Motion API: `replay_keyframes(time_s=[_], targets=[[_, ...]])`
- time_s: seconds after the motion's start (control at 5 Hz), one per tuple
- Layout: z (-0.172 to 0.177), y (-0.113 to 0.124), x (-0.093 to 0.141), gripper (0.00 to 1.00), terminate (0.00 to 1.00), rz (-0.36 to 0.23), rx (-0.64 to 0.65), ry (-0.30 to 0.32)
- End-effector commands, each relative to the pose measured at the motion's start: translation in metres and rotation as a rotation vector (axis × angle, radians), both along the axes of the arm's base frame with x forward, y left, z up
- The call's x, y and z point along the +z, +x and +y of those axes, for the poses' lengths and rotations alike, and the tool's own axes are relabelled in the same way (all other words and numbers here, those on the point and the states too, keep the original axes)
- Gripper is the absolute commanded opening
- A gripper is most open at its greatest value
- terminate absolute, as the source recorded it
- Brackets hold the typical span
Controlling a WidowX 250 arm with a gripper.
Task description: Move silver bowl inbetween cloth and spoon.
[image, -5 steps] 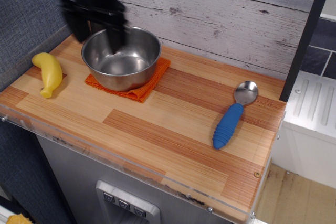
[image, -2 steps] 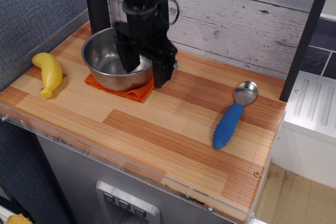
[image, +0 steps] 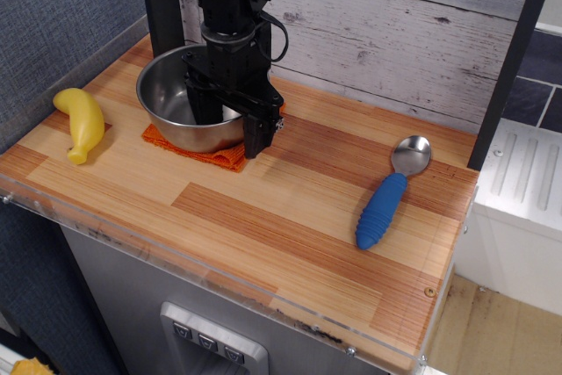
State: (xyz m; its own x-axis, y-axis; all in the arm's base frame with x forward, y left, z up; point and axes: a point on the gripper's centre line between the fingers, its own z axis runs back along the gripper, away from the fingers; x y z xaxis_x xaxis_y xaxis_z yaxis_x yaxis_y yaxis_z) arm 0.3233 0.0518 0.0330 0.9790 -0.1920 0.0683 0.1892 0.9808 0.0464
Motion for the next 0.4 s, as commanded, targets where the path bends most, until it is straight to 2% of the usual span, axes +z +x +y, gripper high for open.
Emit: replay_keyframes(time_s=[0.0, 0.2], targets=[[-0.003, 0.003, 0.024, 0.0, 0.0, -0.052, -0.02, -0.007], [0.003, 0.001, 0.042, 0.0, 0.0, -0.081, -0.01, -0.021]])
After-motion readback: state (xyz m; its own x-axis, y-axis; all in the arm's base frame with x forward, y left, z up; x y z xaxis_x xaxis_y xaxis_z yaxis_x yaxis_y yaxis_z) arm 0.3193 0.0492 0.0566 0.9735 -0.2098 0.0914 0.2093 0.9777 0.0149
